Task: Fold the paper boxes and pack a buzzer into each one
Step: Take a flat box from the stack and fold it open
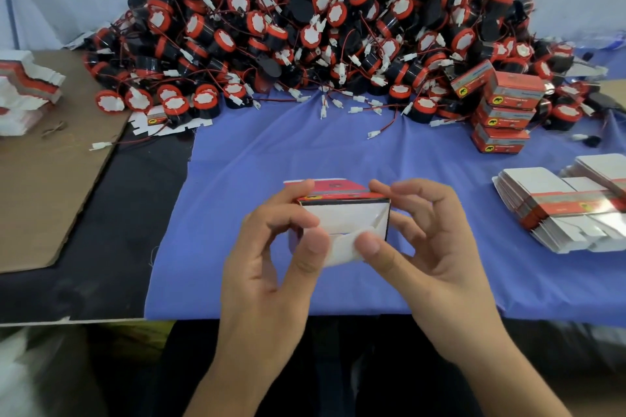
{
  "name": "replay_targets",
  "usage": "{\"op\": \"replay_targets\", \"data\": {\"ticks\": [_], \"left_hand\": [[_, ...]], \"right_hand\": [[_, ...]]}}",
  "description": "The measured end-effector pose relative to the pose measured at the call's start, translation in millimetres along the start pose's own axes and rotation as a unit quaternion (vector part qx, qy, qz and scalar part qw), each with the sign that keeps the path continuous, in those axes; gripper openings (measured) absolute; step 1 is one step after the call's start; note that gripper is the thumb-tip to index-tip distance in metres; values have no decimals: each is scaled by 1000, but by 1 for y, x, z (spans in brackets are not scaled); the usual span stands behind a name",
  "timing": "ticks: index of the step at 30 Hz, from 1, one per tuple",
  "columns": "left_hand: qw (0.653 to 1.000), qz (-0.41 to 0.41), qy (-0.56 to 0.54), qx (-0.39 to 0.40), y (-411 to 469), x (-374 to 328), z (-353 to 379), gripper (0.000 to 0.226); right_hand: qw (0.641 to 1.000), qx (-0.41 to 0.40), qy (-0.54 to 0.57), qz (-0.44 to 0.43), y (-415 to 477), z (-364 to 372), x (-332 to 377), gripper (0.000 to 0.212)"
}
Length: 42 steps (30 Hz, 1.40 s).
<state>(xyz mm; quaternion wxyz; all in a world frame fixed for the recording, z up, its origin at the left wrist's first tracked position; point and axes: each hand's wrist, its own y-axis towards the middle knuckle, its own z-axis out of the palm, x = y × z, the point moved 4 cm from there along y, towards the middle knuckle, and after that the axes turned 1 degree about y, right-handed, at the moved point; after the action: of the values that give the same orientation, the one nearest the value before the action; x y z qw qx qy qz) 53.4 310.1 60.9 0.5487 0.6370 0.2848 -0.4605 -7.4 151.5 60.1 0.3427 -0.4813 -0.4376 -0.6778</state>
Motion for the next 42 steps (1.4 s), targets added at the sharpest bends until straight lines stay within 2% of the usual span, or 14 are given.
{"op": "replay_targets", "data": {"ticks": [2,4,6,15,19,23,27,33,36,38,40,42], "left_hand": [[999,39,-16,6,-1,-3,5,18],[997,73,-11,4,-3,-6,10,31],[998,61,-2,-6,-4,-5,12,46],[998,15,0,-59,-10,1,16,55],[998,8,-26,-48,-8,1,10,48],[997,-32,-73,-12,-6,4,5,37],[994,-47,-93,34,-8,5,8,45],[987,-68,-126,70,-11,12,7,42],[984,-97,-127,78,-13,21,3,45],[976,-127,-140,109,-17,27,5,52],[976,-135,-93,141,-21,30,9,63],[983,-118,-4,140,-24,29,13,69]], "right_hand": [[1000,-23,-2,10,-2,5,-1,39],[999,-44,-12,19,-6,10,-3,33],[997,-58,-37,20,-9,14,-4,29],[980,-126,-148,-37,-14,27,0,35],[994,-83,-74,-1,-14,22,0,38],[995,-82,38,50,-12,14,-1,62],[987,-29,100,121,-13,18,-9,72],[977,-51,155,139,-18,25,-12,73],[973,-80,166,136,-21,28,-15,77],[971,-99,175,131,-21,29,-15,83],[967,-115,185,133,-21,30,-16,86],[968,-108,185,132,-23,33,-16,86]]}}
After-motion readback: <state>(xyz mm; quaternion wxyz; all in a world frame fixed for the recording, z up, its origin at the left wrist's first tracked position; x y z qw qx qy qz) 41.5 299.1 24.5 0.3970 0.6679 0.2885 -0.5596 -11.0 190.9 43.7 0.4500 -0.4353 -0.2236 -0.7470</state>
